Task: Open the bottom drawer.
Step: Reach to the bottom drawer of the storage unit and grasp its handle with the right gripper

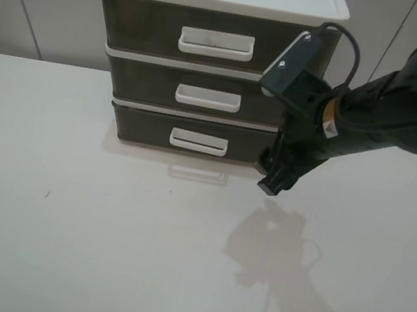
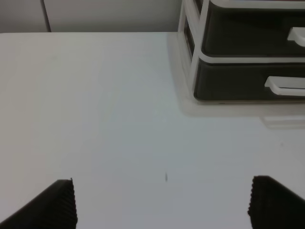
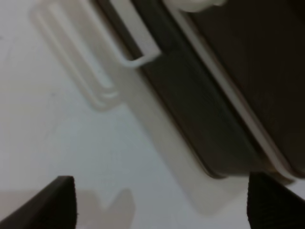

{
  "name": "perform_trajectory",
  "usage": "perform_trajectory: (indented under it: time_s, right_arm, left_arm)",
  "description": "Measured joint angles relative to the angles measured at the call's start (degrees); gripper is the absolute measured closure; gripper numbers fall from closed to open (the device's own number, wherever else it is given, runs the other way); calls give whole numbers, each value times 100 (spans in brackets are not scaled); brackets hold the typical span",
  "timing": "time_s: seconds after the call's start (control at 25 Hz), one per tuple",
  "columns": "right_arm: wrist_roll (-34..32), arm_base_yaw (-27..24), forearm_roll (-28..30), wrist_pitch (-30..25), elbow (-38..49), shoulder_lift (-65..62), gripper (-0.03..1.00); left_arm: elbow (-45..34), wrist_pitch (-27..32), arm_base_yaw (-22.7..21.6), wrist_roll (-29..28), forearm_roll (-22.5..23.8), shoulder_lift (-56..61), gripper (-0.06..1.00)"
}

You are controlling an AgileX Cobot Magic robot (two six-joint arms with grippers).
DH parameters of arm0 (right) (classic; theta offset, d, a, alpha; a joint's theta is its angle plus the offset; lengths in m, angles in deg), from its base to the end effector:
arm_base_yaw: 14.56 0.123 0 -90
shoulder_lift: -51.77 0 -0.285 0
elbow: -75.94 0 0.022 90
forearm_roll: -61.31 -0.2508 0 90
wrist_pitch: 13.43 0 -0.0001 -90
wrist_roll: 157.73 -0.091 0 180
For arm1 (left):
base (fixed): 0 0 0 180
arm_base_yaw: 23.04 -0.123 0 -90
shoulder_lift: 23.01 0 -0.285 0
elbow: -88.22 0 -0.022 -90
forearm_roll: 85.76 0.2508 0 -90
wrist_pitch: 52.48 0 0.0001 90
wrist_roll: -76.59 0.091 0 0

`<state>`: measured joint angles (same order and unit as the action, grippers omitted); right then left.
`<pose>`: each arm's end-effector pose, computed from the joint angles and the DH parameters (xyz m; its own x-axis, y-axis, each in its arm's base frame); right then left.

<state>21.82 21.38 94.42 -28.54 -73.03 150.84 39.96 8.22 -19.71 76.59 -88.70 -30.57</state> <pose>0.2548 0.1686 0.1879 -0.2797 -0.8460 -0.4539 -0.7743 0.4783 -0.4143 -0.0063 -0.0037 0.2790 -0.4476 0.0009 -0.8942 0.0868 0.9953 -0.0424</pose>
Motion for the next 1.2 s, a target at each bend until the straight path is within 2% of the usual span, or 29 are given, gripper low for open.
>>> perform_trajectory:
  time_s: [0.12, 0.2, 0.44, 0.56, 0.64, 0.92, 1.04, 1.2]
  right_arm:
    - [7, 262, 687, 753, 344, 346, 25]
    - [7, 321, 1080, 1052, 485, 538, 25]
    - [46, 310, 2013, 1434, 509, 1251, 25]
    - [605, 310, 1928, 1511, 516, 1466, 25]
    - [1478, 298, 1429, 1547, 516, 1485, 25]
    - [4714, 308, -1409, 2246, 516, 1485, 25]
    - [5596, 301, -2700, 2655, 516, 1485, 25]
    - [6518, 330, -3767, 3265, 516, 1545, 25]
  left_arm:
    - [0, 0, 0, 0, 0, 0, 20]
    - [0, 0, 0, 0, 0, 0, 20]
    - [0, 0, 0, 0, 0, 0, 20]
    - [0, 0, 0, 0, 0, 0, 20]
    - [0, 0, 0, 0, 0, 0, 20]
    - [0, 0, 0, 0, 0, 0, 20]
    - [0, 0, 0, 0, 0, 0, 20]
    - [0, 0, 0, 0, 0, 0, 20]
